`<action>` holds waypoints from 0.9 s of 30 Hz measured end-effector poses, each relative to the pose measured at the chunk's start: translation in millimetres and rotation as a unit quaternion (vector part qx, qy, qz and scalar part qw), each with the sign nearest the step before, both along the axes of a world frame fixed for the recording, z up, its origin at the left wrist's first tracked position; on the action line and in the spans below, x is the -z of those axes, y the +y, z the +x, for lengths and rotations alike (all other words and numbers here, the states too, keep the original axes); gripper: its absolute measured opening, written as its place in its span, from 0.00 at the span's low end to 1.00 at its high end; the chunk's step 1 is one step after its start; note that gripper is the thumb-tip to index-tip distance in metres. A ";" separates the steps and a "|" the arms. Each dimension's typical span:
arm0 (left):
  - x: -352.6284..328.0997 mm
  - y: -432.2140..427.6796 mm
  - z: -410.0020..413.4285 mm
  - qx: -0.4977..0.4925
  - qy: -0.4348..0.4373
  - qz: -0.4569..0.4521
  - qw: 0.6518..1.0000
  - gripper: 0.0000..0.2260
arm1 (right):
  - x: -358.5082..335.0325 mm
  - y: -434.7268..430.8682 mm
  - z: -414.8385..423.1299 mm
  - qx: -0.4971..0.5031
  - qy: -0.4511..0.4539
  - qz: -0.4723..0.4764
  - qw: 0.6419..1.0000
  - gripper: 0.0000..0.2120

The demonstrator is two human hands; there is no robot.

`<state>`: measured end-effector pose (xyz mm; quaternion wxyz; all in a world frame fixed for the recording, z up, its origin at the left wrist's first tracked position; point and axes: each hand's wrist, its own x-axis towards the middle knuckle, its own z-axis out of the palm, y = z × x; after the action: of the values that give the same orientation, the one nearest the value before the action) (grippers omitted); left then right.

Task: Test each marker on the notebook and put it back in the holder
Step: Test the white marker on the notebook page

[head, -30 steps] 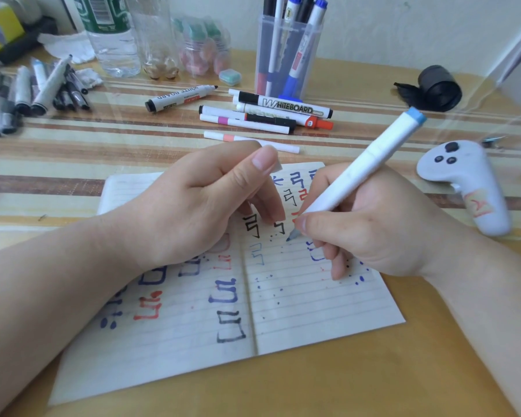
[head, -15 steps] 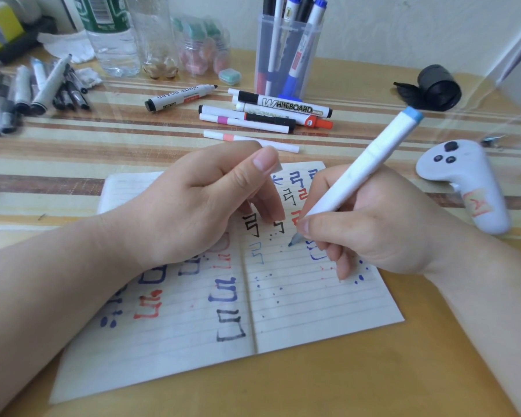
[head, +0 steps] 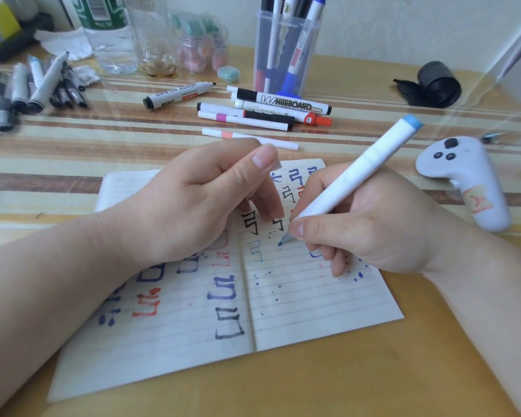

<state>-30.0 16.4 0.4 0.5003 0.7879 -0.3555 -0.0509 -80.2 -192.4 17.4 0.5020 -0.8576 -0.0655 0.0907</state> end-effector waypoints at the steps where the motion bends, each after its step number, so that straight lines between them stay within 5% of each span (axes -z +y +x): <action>1: 0.3 0.1 0.3 -0.002 0.007 0.000 1.000 0.25 | -0.4 0.3 0.0 0.004 -0.001 -0.004 1.000 0.07; 27: -3.9 -0.9 -3.7 -0.015 0.010 -0.004 1.000 0.22 | 3.5 -2.6 -2.0 -0.018 -0.010 0.016 1.000 0.06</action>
<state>-33.7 15.6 4.3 0.5076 0.7906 -0.3389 -0.0497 -82.1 -194.9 14.0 0.5132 -0.8491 -0.0867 0.0902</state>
